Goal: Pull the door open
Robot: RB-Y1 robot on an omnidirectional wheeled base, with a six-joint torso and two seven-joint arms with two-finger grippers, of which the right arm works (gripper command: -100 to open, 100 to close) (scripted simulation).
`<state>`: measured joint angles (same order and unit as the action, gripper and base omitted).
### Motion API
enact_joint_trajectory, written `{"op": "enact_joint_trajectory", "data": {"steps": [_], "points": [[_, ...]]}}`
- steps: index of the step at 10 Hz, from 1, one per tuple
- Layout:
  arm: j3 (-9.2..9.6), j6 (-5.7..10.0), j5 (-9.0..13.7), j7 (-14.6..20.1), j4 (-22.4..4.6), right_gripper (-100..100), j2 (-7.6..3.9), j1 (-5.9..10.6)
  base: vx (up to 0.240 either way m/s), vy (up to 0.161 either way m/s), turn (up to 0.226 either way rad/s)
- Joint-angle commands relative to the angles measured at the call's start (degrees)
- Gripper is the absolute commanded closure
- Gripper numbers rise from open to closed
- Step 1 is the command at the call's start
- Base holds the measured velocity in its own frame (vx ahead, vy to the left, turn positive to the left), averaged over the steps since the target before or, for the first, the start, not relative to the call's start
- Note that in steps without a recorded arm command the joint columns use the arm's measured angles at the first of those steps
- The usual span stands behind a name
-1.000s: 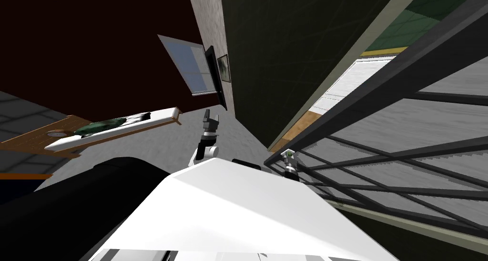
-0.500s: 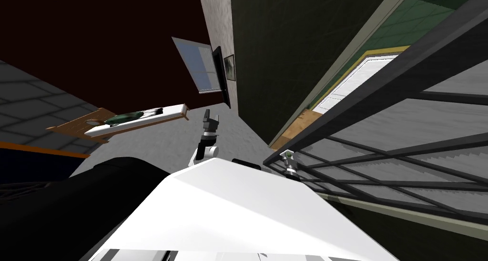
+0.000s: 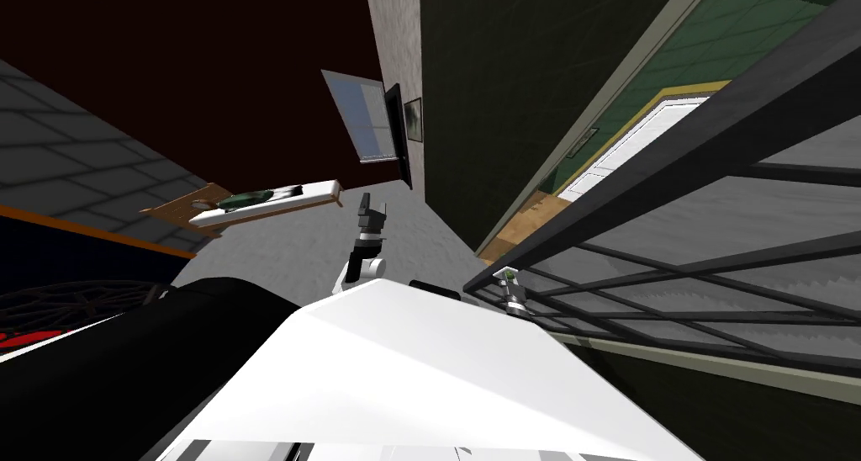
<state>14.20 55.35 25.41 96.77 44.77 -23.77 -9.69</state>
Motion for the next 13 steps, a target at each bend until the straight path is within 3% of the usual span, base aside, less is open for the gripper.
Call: {"op": "enact_joint_trajectory", "data": {"steps": [1, 4, 5, 13], "points": [[1.06, 1.45, -0.63, 1.15, -0.35, 100, -0.75, -0.65, -0.227, -0.03, 0.105], [3.05, 3.88, -1.77, 3.4, -0.24, 100, -2.55, -2.13, -0.235, -0.035, 0.1], [2.62, 2.93, -1.52, 2.78, 0.12, 100, -2.26, -1.95, -0.088, -0.009, 0.013], [5.54, 8.36, -3.13, 6.15, -1.86, 100, -4.7, -3.76, -0.194, -0.051, 0.13]]}}
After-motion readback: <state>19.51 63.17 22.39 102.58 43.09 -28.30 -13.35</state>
